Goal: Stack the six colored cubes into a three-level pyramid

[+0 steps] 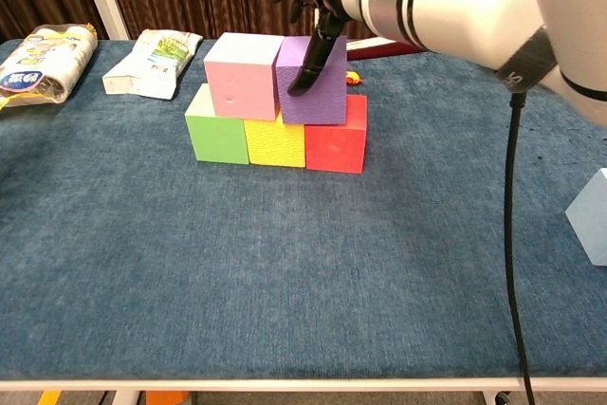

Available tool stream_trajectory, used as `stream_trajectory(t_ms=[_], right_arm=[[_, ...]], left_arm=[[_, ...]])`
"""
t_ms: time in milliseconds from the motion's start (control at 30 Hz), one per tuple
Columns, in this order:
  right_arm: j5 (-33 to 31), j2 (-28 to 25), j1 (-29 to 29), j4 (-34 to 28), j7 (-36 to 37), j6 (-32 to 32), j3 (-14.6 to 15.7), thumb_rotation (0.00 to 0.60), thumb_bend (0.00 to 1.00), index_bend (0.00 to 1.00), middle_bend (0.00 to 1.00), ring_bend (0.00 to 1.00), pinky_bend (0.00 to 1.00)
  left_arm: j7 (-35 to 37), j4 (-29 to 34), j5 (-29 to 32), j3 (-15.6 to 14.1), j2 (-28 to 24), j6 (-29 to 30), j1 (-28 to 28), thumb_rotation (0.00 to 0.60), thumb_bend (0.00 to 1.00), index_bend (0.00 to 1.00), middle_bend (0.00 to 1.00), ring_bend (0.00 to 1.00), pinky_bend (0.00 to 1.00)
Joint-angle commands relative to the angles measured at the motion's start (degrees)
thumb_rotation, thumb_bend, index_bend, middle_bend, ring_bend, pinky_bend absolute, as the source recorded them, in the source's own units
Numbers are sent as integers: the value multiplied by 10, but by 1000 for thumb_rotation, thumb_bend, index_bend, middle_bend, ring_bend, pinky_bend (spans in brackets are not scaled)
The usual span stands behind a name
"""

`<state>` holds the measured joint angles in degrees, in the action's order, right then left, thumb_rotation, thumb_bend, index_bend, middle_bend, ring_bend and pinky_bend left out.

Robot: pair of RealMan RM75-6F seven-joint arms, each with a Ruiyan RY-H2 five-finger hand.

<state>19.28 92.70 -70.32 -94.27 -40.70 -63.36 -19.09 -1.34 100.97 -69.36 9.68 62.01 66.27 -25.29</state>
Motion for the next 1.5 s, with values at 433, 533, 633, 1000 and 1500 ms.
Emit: stream_trajectory(t_ms=[433,533,633,1000,1500], right_arm=[[14,-14,9,-15,2,18,1,600,16,0,116,0,13],[37,-44,25,-49,16,27,7,600,17,0,116,0,8],[73,-84,48,-91,35,30,16,600,16,0,116,0,0],[162,-218,122,-139,95,59,59,600,17,0,117,0,0],[159,-140,78,42,149,156,49,600,11,0,111,0,0]], left_arm=[[2,-2,-3,-1,0,1,4,600,20,101,124,98,255],[2,0,-4,-1,0,2,5,600,19,101,124,98,255],[3,1,-5,-1,-1,5,6,600,20,101,124,98,255],[0,7,-1,0,-5,8,10,600,20,101,124,98,255],[-16,14,16,4,-3,9,10,600,20,101,124,98,255]])
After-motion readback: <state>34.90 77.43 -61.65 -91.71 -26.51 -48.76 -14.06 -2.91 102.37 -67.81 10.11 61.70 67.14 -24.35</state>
